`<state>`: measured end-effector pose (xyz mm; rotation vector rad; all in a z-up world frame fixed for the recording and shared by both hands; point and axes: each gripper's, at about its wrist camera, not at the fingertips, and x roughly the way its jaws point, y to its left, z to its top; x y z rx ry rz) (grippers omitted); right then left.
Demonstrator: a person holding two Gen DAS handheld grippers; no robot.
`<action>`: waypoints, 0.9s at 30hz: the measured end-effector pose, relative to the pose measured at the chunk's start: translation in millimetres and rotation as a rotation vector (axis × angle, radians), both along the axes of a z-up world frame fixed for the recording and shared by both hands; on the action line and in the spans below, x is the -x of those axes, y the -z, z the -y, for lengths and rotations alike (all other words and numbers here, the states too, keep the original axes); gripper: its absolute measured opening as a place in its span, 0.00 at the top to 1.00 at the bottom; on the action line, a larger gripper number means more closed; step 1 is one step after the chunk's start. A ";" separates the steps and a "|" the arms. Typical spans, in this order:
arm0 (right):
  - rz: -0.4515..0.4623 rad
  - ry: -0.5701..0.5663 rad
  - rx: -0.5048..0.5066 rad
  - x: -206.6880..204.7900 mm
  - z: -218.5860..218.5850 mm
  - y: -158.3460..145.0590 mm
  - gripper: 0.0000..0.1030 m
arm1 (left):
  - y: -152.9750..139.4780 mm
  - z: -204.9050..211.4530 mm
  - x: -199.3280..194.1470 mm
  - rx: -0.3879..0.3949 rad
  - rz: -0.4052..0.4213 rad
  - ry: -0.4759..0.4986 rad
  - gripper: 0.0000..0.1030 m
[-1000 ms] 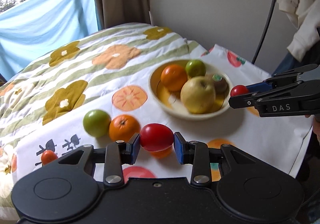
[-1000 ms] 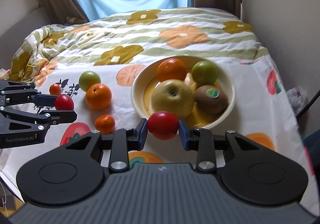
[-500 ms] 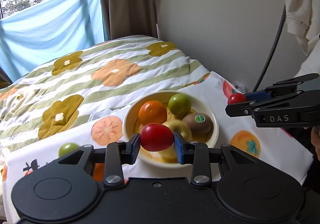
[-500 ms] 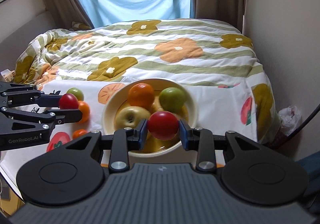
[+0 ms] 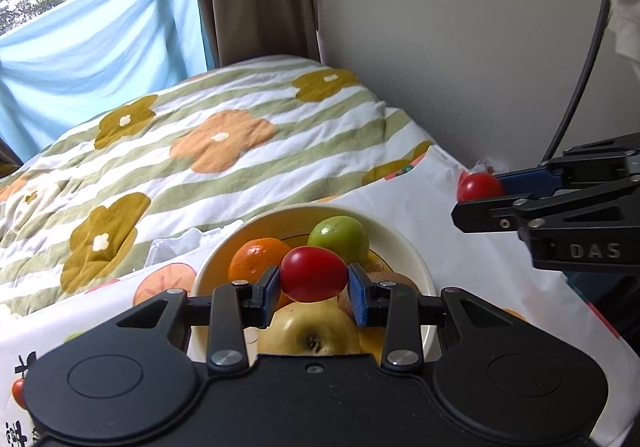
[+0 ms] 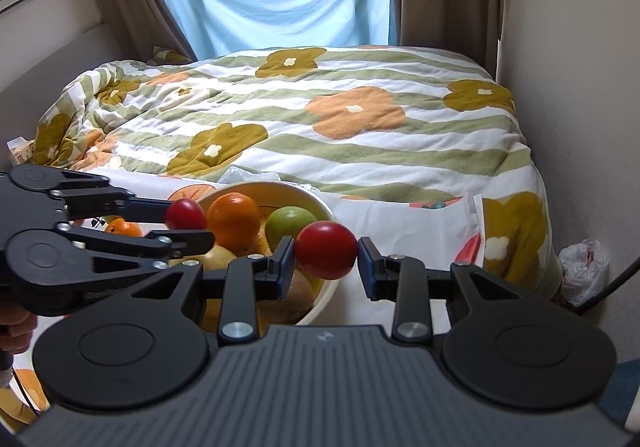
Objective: Organize fruits
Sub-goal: 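Carry both red cherry tomatoes over the bowl with both tools, then open the left tool to drop its tomato while the right tool releases its tomato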
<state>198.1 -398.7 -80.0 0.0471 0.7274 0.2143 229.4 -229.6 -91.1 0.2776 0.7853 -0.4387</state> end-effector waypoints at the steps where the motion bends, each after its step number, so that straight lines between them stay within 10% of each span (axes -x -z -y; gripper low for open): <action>1: -0.002 0.000 -0.003 -1.2 1.6 1.6 0.53 | 3.1 2.1 -3.2 -0.005 -0.006 -0.002 0.62; 6: -0.016 0.008 -0.015 -5.8 9.2 7.9 0.53 | 12.0 9.2 -10.1 -0.022 -0.015 -0.014 0.60; 10: -0.021 0.014 -0.028 -4.0 13.3 9.6 0.53 | 6.9 10.0 -7.0 -0.012 0.020 -0.016 0.21; 27: -0.042 -0.060 -0.034 -30.6 -18.8 28.5 0.53 | -15.5 -45.3 34.6 0.032 0.040 -0.162 0.11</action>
